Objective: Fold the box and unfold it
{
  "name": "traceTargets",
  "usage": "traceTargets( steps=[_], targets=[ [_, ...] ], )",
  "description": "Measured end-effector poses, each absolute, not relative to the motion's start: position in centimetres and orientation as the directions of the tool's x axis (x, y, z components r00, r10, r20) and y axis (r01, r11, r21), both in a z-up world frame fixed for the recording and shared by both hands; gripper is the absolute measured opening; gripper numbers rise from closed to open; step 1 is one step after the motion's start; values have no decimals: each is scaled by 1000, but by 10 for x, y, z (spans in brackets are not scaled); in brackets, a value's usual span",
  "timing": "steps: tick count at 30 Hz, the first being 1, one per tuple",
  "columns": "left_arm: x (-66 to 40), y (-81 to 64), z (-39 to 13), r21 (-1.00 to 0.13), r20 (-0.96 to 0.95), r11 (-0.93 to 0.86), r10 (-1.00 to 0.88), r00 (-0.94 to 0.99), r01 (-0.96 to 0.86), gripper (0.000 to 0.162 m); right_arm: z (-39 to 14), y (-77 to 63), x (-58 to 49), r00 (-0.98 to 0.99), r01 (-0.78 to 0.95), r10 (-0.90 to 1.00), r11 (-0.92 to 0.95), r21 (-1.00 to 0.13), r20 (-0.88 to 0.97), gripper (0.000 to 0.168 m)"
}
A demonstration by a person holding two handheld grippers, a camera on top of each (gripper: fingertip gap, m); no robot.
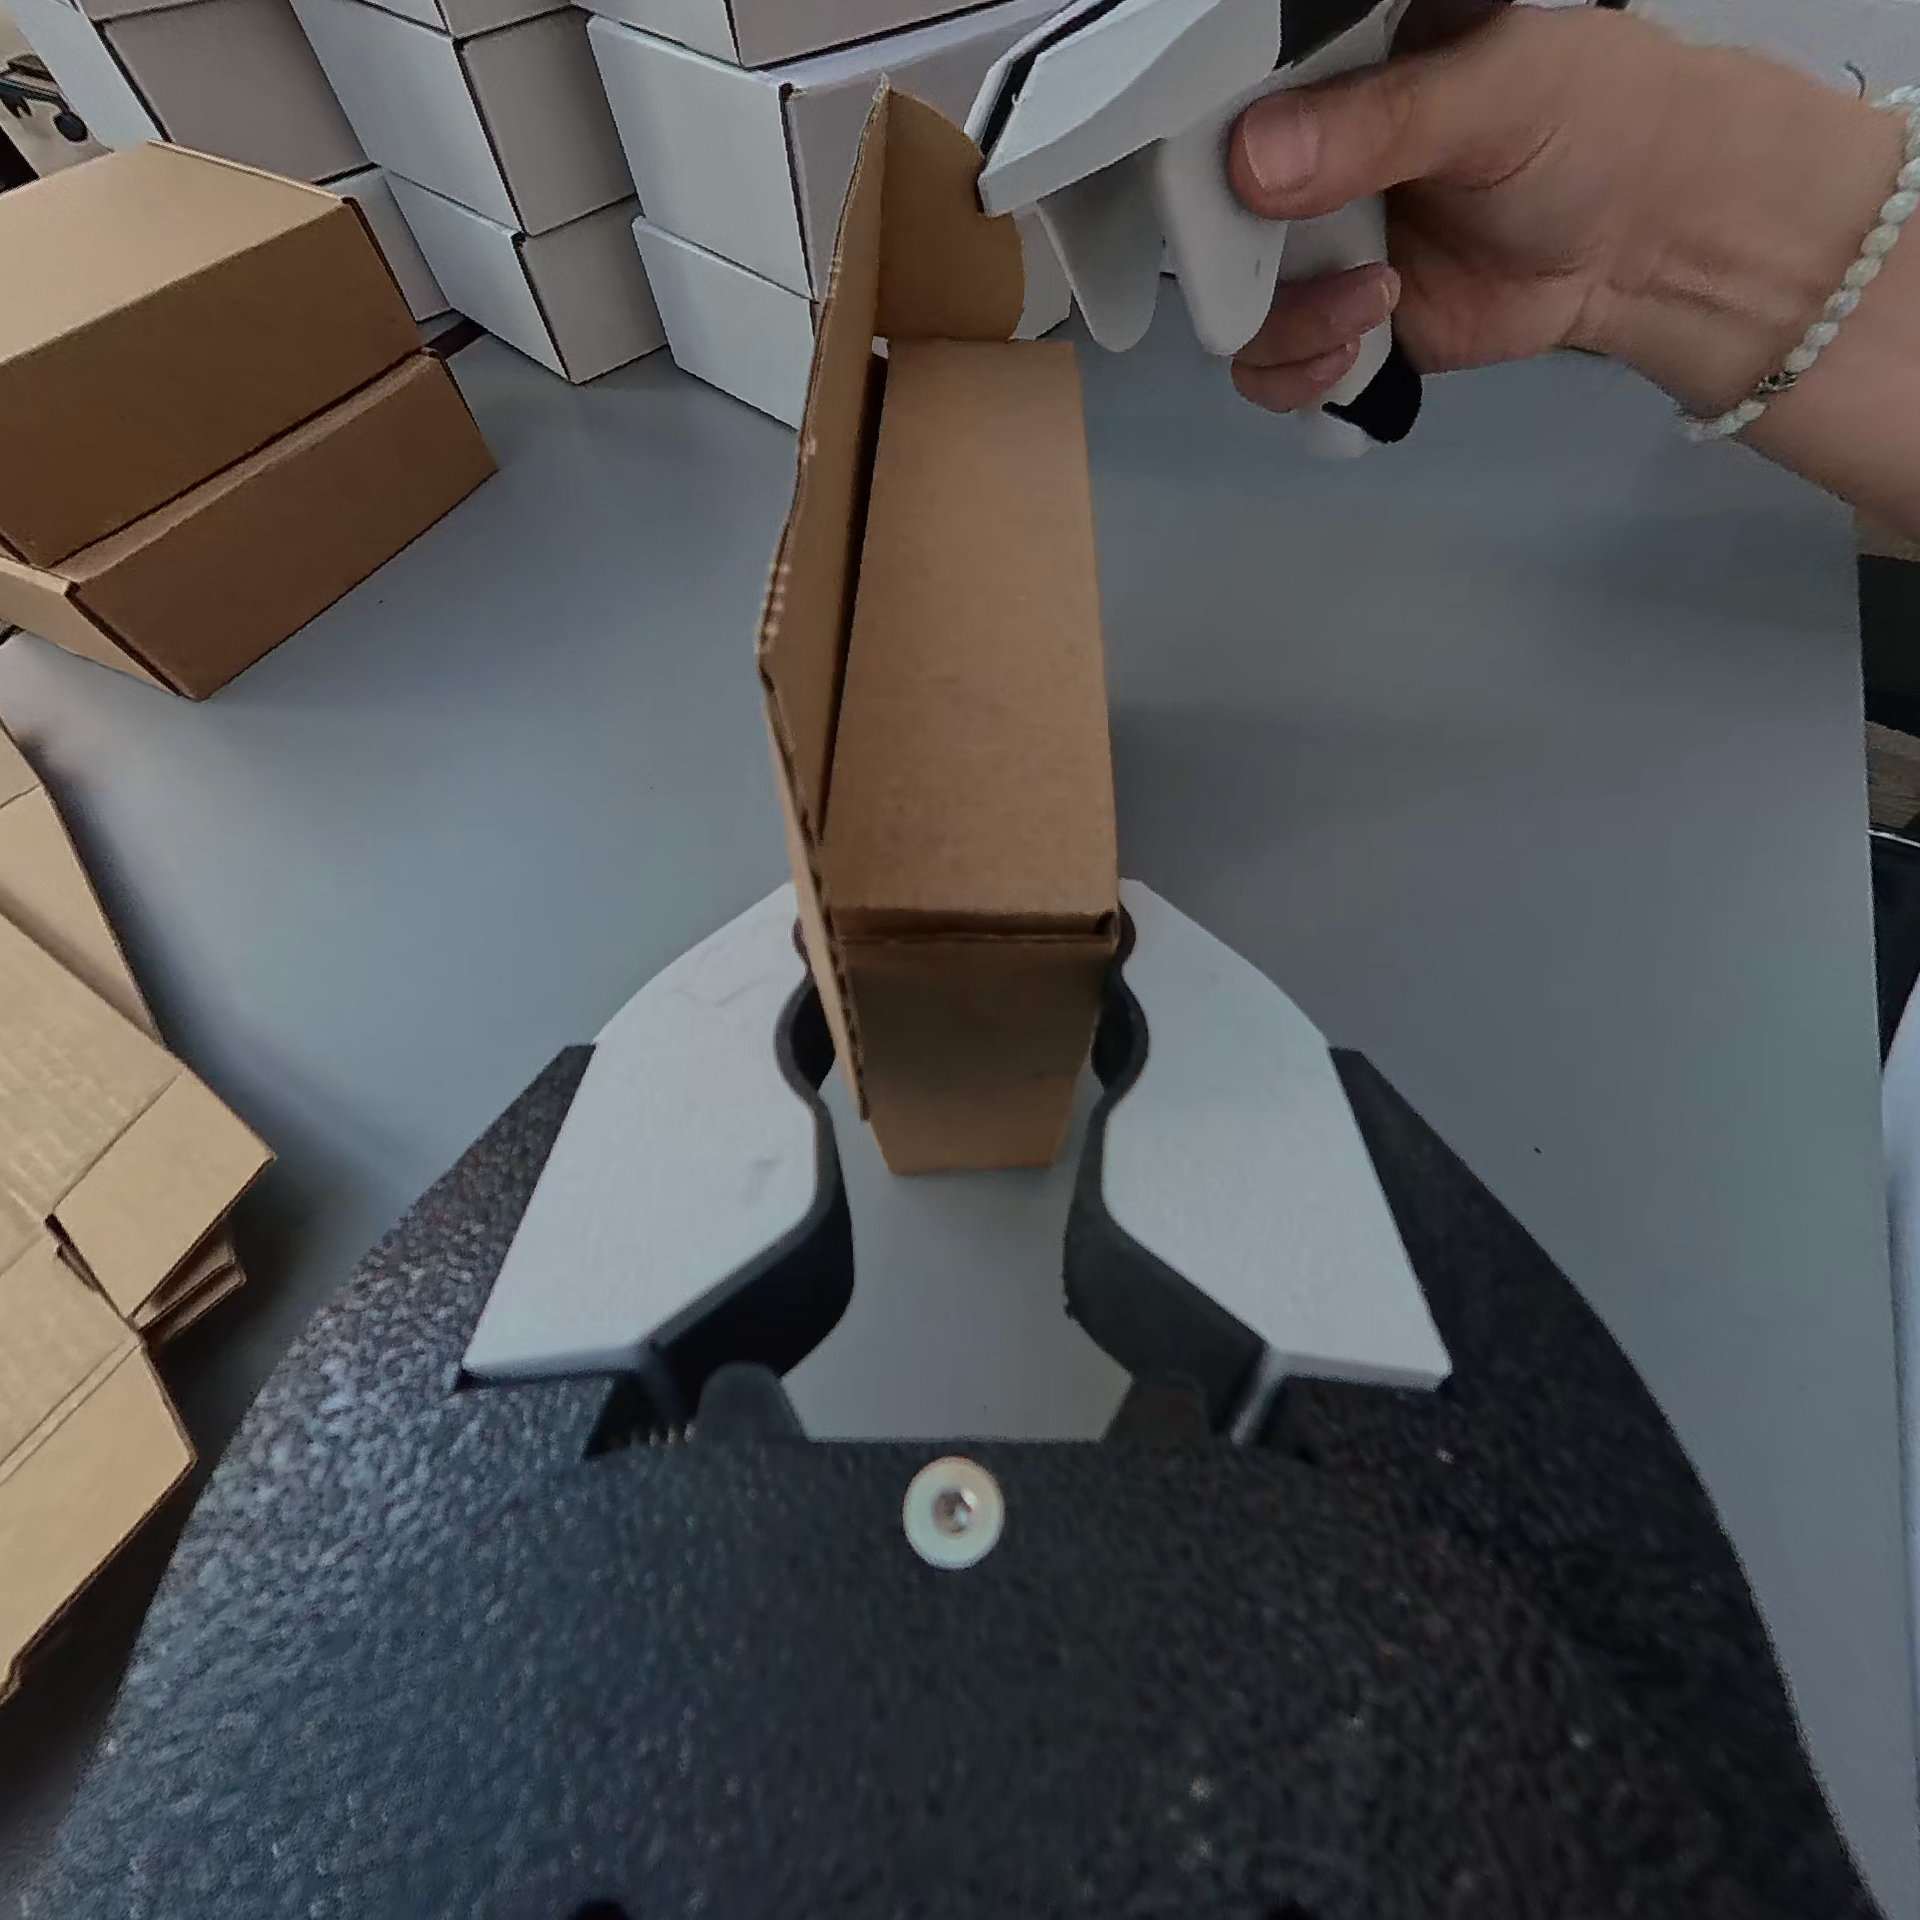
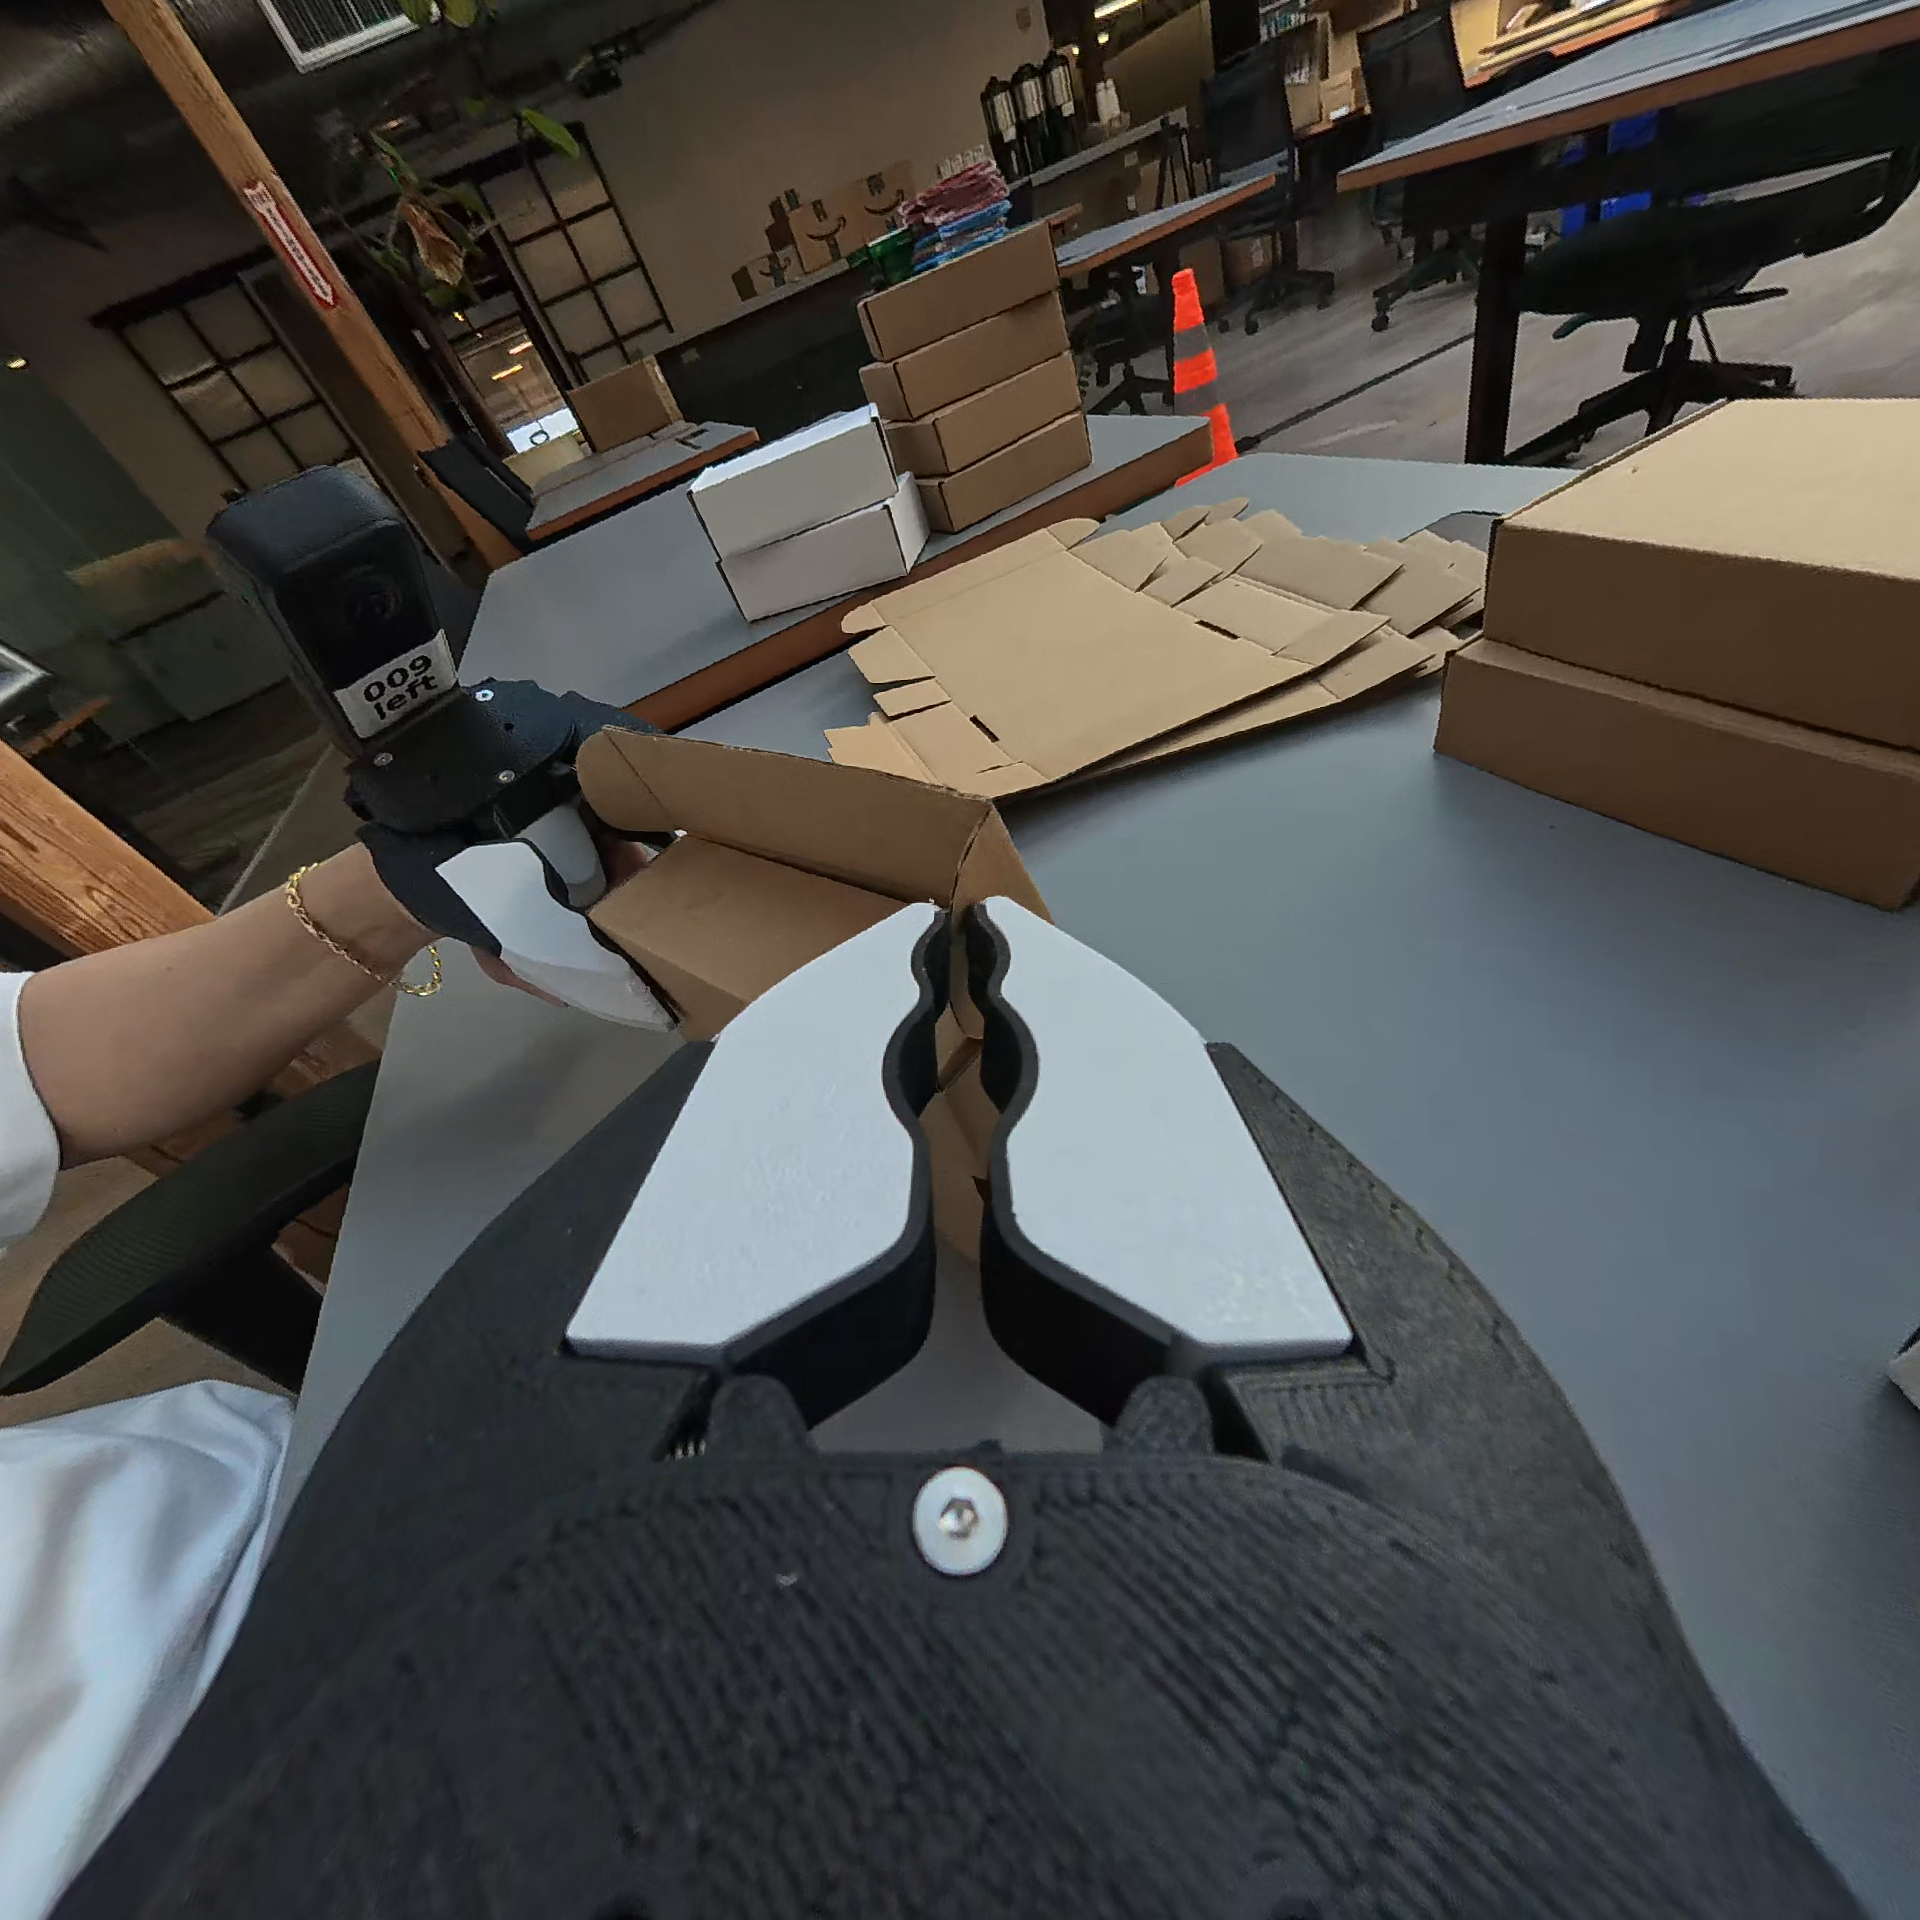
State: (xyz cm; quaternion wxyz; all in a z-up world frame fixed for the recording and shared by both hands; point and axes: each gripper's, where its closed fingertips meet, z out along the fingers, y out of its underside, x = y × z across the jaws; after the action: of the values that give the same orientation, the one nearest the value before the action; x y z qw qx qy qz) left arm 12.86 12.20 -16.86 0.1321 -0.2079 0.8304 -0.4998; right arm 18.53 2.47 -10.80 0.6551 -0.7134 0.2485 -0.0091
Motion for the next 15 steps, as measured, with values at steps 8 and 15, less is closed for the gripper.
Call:
traceTargets(
  steps=[8,15],
  targets=[
    [129,121,-168,-894,-8,396,-481,-876,-209,48,-116,22,182,879,-248,-442,-101,-964,-180,2],
    [131,123,-167,-916,-35,360,-510,-859,-177,52,-118,25,187,820,-160,-572,-194,-968,-21,2]
  ],
)
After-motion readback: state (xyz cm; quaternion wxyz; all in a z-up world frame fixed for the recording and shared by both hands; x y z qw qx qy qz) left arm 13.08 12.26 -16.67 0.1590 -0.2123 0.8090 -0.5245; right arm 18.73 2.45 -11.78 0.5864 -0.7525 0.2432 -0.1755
